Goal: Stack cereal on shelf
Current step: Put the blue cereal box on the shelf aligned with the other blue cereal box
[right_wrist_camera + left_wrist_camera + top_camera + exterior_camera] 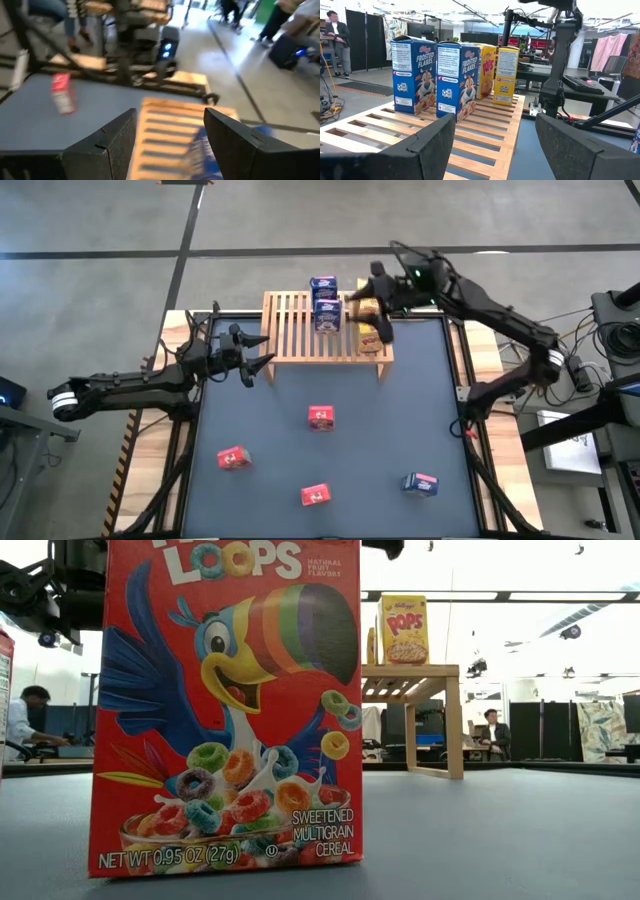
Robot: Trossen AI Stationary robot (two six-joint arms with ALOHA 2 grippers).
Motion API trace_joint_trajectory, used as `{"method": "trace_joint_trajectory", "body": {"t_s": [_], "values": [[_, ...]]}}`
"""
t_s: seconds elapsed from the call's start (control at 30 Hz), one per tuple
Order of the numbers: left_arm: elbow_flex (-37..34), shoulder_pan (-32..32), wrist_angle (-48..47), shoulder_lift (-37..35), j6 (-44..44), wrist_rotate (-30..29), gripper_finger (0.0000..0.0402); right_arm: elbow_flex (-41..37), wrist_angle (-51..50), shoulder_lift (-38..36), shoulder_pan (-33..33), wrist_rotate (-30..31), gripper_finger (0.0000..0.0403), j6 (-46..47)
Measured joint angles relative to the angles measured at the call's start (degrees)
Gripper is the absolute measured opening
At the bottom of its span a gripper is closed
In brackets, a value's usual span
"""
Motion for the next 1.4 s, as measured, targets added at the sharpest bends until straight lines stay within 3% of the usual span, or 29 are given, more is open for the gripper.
{"method": "trace_joint_trajectory", "body": {"t_s": [0.23,0.43,0.67,0.8,1.0,1.17,1.4], "values": [[0.00,0.00,-0.03,0.00,-0.28,-0.01,0.0261,-2.73,-11.22,-4.59,16.81,15.82,0.0221,-0.64],[-0.02,-0.31,-1.78,0.00,-2.26,-0.02,0.0261,-3.43,-20.05,-5.07,31.14,28.10,0.0221,5.84],[-0.04,-5.04,-4.36,0.02,-3.26,-0.22,0.0260,-3.43,-30.23,-4.84,40.19,28.80,0.0221,22.74],[-0.04,-11.50,-3.91,0.02,-3.46,-6.86,0.0249,-3.43,-34.82,-4.12,45.07,29.89,0.0221,32.73],[-0.04,-21.12,-3.20,0.13,-3.48,-17.05,0.0229,-3.43,-40.25,-1.53,55.72,37.12,0.0221,45.78],[-0.04,-26.86,-2.01,0.28,-4.35,-18.53,0.0221,-3.43,-41.45,1.51,64.96,40.85,0.0221,56.65],[-0.04,-31.62,4.20,4.65,-4.85,-21.37,0.0221,-3.43,-41.42,6.03,74.56,40.85,0.0221,71.76]]}}
